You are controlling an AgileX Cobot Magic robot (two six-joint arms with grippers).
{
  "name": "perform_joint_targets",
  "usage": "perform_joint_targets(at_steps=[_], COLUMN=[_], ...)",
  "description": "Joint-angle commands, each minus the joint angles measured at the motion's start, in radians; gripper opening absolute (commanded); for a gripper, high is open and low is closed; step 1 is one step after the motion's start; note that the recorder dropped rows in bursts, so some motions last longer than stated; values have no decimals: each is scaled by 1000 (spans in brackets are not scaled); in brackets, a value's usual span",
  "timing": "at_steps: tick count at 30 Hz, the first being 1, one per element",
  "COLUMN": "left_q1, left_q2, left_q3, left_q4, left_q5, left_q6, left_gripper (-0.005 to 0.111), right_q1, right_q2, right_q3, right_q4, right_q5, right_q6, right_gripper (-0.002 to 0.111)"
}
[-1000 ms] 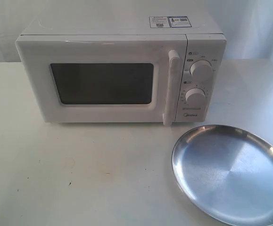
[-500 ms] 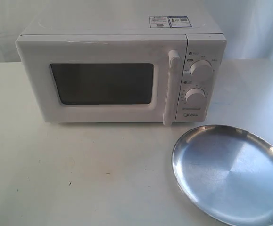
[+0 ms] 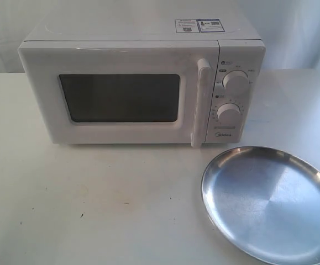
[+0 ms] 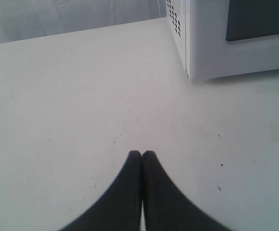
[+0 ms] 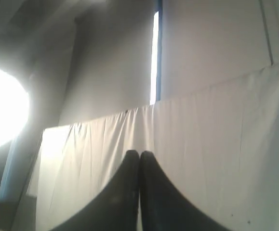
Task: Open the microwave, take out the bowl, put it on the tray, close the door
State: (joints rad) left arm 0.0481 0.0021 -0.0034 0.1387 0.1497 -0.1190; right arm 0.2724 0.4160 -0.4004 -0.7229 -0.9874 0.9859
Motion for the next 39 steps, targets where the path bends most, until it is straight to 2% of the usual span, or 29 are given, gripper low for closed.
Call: perform_joint_targets(at_steps=[1, 7, 11, 16, 18, 21, 23, 26, 30, 32, 35, 39], left_q1=[-1, -1, -1, -1, -1, -1, -1, -1, -1, -1, -1, -1], left_q2=[-2, -2, -2, -2, -2, -2, -2, -2, -2, -2, -2, -2], left_q3=[3, 3, 3, 3, 3, 3, 3, 3, 3, 3, 3, 3], left_q4=[-4, -4, -4, -4, -4, -4, -4, -4, -4, -4, -4, -4], left_q5=[-1, -1, -1, -1, -1, -1, -1, -1, -1, -1, -1, -1], left_q6=[-6, -6, -6, -6, -6, -6, -6, -6, -6, -6, -6, -6], left_gripper=[0, 0, 0, 0, 0, 0, 0, 0, 0, 0, 0, 0], right_q1=[-6, -4, -4, -4, -4, -4, -4, -4, -4, -4, -4, -4], right_q2=[274, 689, 954, 1185, 1239, 1288, 1293, 1293, 1307, 1318, 1329, 1333], right_q3=[-98, -125, -125, -125, -125, -127, -130, -157, -216, -241, -276, -300], right_q4=[-187, -227, -225, -232, -224, -181, -167, -167, -172, -171, -210, -240], right_q5=[-18, -12, -10, -6, 1, -19, -16, 40, 112, 139, 153, 128], right_q6=[-2, -31, -194, -503, -645, -709, -732, -740, -667, -675, -666, -658], right_gripper=[0, 0, 0, 0, 0, 0, 4, 19, 52, 51, 39, 37])
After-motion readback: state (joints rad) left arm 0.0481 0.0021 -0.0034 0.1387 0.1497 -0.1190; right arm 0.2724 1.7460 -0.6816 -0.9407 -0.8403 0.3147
